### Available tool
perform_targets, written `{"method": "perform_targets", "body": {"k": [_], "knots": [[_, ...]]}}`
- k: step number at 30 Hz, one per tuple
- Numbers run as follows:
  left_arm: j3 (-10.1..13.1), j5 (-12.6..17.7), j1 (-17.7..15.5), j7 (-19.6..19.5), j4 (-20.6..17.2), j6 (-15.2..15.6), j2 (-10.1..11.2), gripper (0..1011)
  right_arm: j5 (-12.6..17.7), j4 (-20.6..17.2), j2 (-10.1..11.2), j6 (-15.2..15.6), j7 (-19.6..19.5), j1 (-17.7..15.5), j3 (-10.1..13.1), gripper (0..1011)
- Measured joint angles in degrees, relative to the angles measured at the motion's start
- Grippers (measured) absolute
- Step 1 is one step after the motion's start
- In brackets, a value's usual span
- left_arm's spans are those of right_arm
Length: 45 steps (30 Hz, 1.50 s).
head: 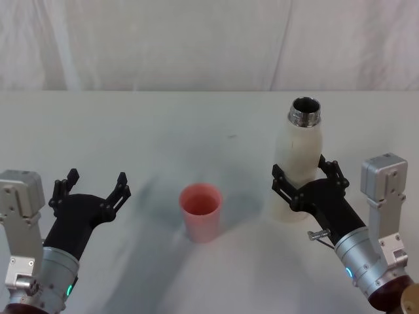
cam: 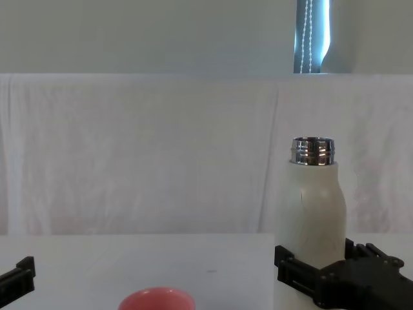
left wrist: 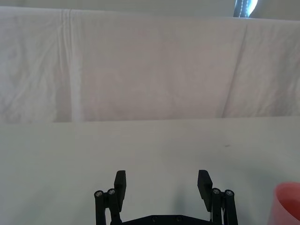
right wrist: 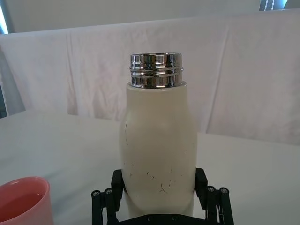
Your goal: Grasp the thermos with one hand and pour water into the cup lid.
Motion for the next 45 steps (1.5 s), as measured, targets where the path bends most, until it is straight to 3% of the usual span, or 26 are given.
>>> {"method": "perform_targets", "body": {"k": [15, 28, 45], "knots": [[0.0, 0.0, 0.0, 0.0, 0.0, 0.0, 0.0, 1001, -0.07, -0.17, 0.09, 0.09, -0.05, -0.06, -0.04, 946], [0.0, 0.0, 0.0, 0.0, 0.0, 0.0, 0.0, 1001, -2.67, -2.08, 1.48, 0.13, -0.03, 0.64, -0.82, 946], [0.0, 0.0, 0.0, 0.0, 0.0, 0.0, 0.0, 1001, -10.33, -5.22, 4.31, 3.38, -0.58, 1.55, -2.38, 946]]}}
